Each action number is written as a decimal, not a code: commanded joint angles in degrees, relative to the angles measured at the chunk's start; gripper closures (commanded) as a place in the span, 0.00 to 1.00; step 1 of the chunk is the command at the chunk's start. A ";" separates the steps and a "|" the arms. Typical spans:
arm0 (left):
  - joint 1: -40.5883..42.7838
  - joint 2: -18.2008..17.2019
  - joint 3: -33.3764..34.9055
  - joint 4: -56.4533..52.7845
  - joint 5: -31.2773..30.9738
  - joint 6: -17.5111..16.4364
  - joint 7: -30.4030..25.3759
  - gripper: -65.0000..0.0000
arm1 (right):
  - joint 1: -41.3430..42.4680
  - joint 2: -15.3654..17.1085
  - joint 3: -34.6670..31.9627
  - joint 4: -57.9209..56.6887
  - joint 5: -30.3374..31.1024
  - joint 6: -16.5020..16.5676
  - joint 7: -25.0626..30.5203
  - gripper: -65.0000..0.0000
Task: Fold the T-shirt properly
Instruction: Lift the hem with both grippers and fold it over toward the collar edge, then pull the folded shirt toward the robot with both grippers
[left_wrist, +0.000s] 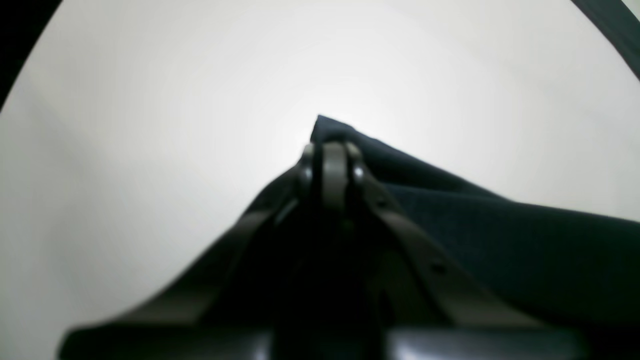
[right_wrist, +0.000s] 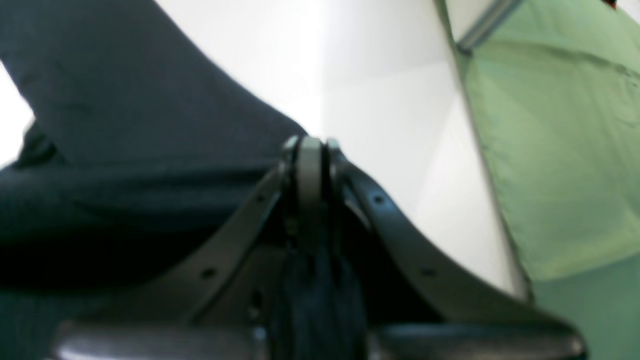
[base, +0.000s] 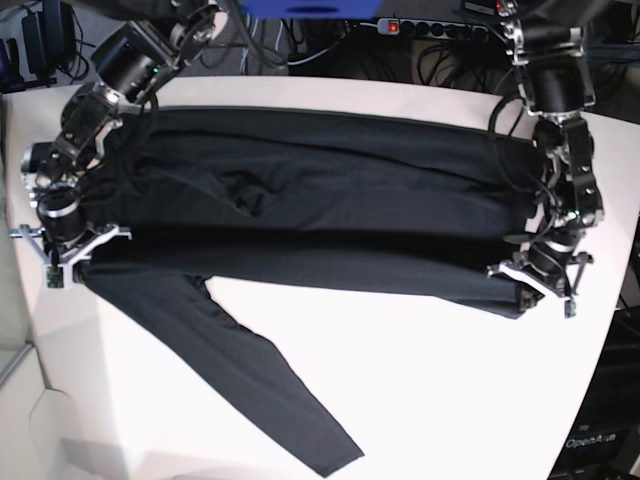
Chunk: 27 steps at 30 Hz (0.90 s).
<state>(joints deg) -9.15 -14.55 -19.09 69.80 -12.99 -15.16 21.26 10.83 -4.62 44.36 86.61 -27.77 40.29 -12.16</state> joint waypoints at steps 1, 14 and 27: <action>-0.83 -0.79 -0.64 3.04 -0.41 0.17 -1.78 1.00 | 0.64 0.53 -0.01 2.31 1.09 -0.29 2.01 1.00; 6.64 -0.53 -3.72 15.69 -0.50 0.08 5.95 1.00 | -11.75 -1.14 -0.45 13.57 9.26 -0.29 2.01 1.00; 10.86 -0.44 -3.46 17.01 -0.59 0.08 5.51 1.00 | -17.47 -1.14 -3.88 14.89 11.37 -0.29 1.66 1.00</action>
<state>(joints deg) 2.37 -14.28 -22.39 85.58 -13.15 -15.00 28.32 -6.72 -6.15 40.38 100.42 -17.15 40.23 -11.88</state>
